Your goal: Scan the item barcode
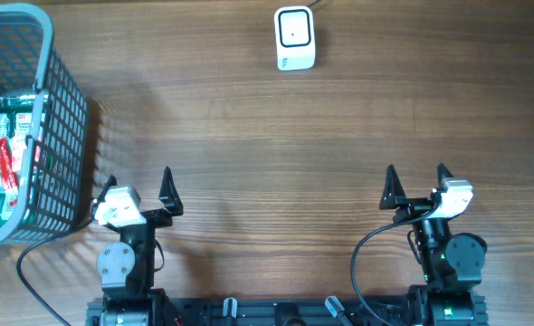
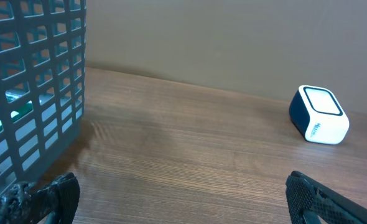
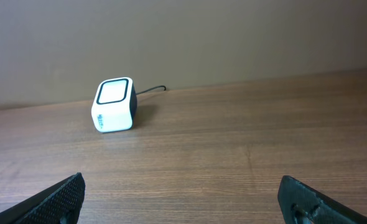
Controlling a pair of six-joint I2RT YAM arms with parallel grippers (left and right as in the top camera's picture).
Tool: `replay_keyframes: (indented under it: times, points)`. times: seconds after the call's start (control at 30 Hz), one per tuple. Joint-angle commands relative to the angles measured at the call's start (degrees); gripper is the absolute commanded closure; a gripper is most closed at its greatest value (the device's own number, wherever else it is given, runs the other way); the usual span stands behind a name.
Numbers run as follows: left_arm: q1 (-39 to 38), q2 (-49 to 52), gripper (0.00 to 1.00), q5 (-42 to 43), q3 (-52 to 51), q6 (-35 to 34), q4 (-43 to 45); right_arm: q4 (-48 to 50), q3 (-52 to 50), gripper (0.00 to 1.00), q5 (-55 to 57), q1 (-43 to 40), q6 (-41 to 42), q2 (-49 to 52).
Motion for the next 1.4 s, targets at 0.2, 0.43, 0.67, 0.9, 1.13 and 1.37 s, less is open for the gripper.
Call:
replay_keyframes:
  times: [0.2,0.43,0.67,0.9,1.13,1.37]
  points:
    - [-0.22,0.13,0.00,1.03,-0.22,0.46,3.63,0.26,-0.07,0.00,0.76,-0.28,1.07,0.17]
    - [-0.22,1.66,0.00,9.79,10.82,3.30,4.92,0.26,-0.07,0.00,0.76,-0.28,1.07,0.17]
    - [-0.22,23.91,0.00,9.79,51.43,3.28,-25.00,0.26,-0.07,0.00,0.76,-0.28,1.07,0.17]
    - [-0.22,57.64,0.00,9.81,98.57,3.26,-63.80,0.26,-0.07,0.00,0.76,-0.28,1.07,0.17]
    - [-0.20,72.28,0.00,2.16,110.16,-0.72,-61.44,0.26,-0.07,0.00,0.76,-0.28,1.09,0.17]
    - [11.34,76.04,0.00,-25.14,110.16,-21.14,-64.17,0.26,-0.07,0.00,0.76,-0.28,1.09,0.17]
